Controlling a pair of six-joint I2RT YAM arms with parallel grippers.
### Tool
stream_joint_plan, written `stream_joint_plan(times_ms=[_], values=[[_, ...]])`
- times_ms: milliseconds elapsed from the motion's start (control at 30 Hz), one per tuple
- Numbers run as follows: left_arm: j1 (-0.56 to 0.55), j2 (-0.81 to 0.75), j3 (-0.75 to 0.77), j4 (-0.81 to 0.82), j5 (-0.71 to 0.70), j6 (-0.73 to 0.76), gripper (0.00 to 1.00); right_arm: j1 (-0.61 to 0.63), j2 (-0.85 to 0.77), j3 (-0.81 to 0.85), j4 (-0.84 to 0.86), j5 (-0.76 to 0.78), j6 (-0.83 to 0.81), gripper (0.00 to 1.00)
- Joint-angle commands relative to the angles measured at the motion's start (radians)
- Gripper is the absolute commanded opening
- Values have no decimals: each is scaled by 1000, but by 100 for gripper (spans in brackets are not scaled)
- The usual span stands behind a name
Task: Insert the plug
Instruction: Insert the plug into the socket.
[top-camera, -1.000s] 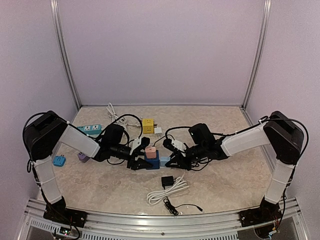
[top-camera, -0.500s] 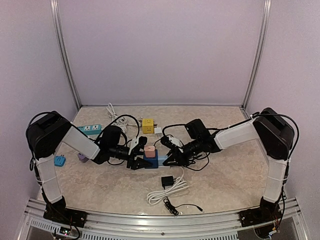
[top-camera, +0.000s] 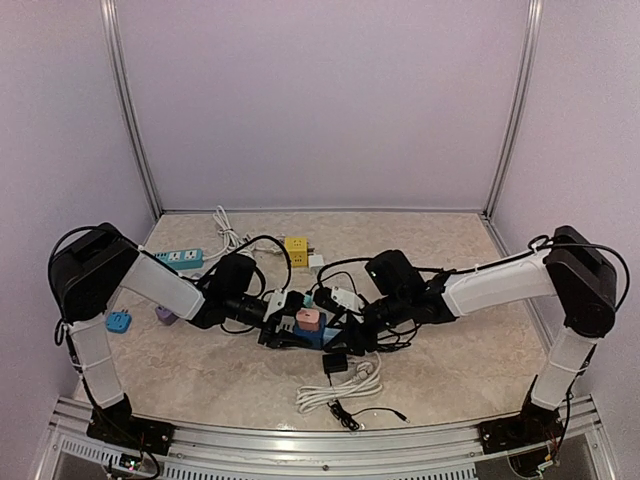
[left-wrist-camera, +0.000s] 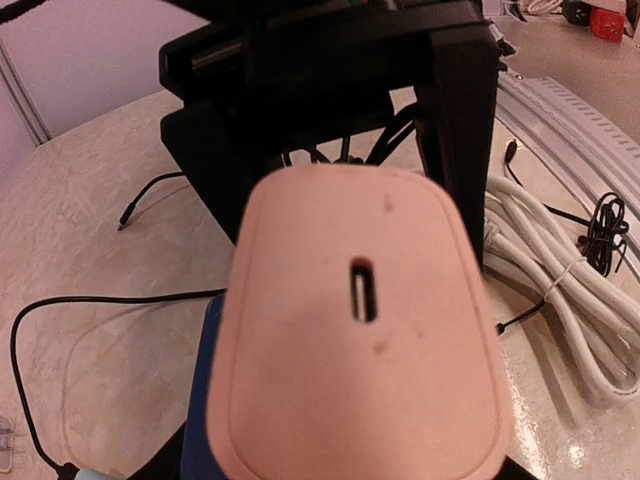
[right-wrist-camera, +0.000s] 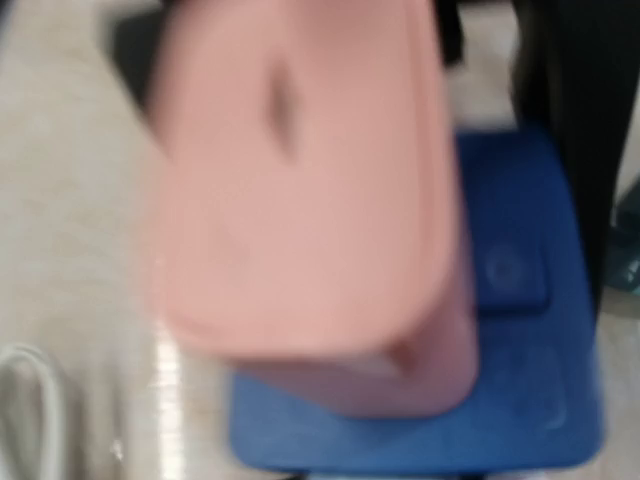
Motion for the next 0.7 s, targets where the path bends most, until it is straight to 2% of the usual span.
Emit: stream_joint_plan(times_ms=[0, 167, 200, 267, 333, 367, 400, 433, 500, 667], values=[[-36, -38, 37, -330, 40, 252, 0, 41, -170, -24, -14, 19, 22, 57], [-33, -70, 52, -420, 14, 301, 0, 41, -287, -48, -166, 93, 46, 58], [-34, -76, 54, -421, 5, 299, 4, 40, -306, -48, -182, 112, 52, 58], [-37, -83, 59, -421, -22, 296, 26, 40, -334, -43, -213, 145, 64, 59], [-39, -92, 66, -436, -50, 307, 64, 38, -350, -28, -245, 184, 83, 60], [-40, -98, 71, -458, -62, 322, 78, 37, -352, -19, -258, 211, 98, 60], [-41, -101, 78, -479, -74, 338, 88, 37, -352, -9, -267, 239, 116, 61], [-39, -110, 83, -494, -88, 341, 93, 36, -346, 7, -276, 282, 135, 62], [-37, -127, 94, -518, -113, 343, 99, 35, -313, 47, -320, 343, 166, 63], [-27, -181, 135, -671, -177, 397, 99, 21, -204, 169, -427, 384, 239, 62]])
